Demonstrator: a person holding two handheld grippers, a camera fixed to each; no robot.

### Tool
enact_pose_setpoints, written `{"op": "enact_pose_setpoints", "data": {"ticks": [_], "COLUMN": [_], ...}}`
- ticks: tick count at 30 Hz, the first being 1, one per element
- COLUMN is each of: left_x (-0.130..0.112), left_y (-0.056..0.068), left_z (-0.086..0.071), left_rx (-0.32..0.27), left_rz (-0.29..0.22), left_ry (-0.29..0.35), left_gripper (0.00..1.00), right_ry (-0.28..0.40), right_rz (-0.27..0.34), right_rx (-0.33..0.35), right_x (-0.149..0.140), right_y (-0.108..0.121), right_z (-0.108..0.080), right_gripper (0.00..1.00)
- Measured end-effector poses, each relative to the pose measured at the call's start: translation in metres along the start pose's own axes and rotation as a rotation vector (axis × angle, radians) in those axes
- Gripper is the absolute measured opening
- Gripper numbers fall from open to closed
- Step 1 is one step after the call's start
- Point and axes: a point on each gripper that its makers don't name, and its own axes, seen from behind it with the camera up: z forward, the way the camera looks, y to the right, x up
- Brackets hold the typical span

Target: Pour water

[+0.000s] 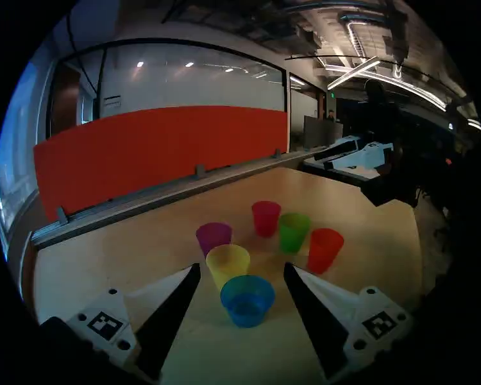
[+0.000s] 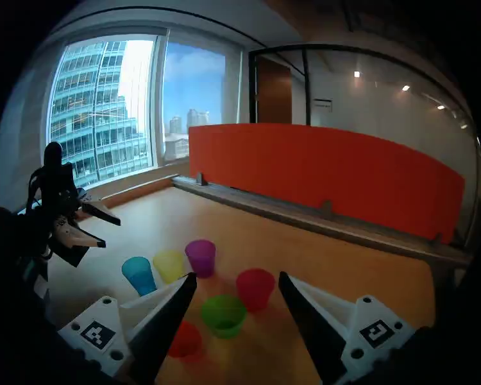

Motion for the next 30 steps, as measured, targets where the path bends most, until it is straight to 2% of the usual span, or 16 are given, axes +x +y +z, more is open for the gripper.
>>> {"op": "enact_pose_setpoints", "data": {"ticks": [6,15,21,30], "left_x": [-0.015,-0.041,-0.057,-0.073], "left_y": [0.004,0.008,0.010,0.015], "left_z": [0.007,0.014,0.020,0.030], "left_rx": [-0.013,-0.017,-0.035,-0.062], "left_rz": [-0.001,0.039,0.045,0.055], "left_ry": [-0.030,-0.087,-0.129,-0.180], "left_gripper": [0.97,0.97,0.97,0.97], "right_ry": [-0.013,-0.030,-0.036,-0.046], "right_rz": [-0.004,-0.007,-0.008,-0.008], "right_rx": [0.003,0.008,0.012,0.014], "right_x": [-0.008,-0.016,-0.019,-0.024], "right_y": [-0.001,-0.002,-0.003,-0.002], "right_z": [0.004,0.012,0.016,0.024], "right_gripper": [0.99,0.99,0.99,0.99]}}
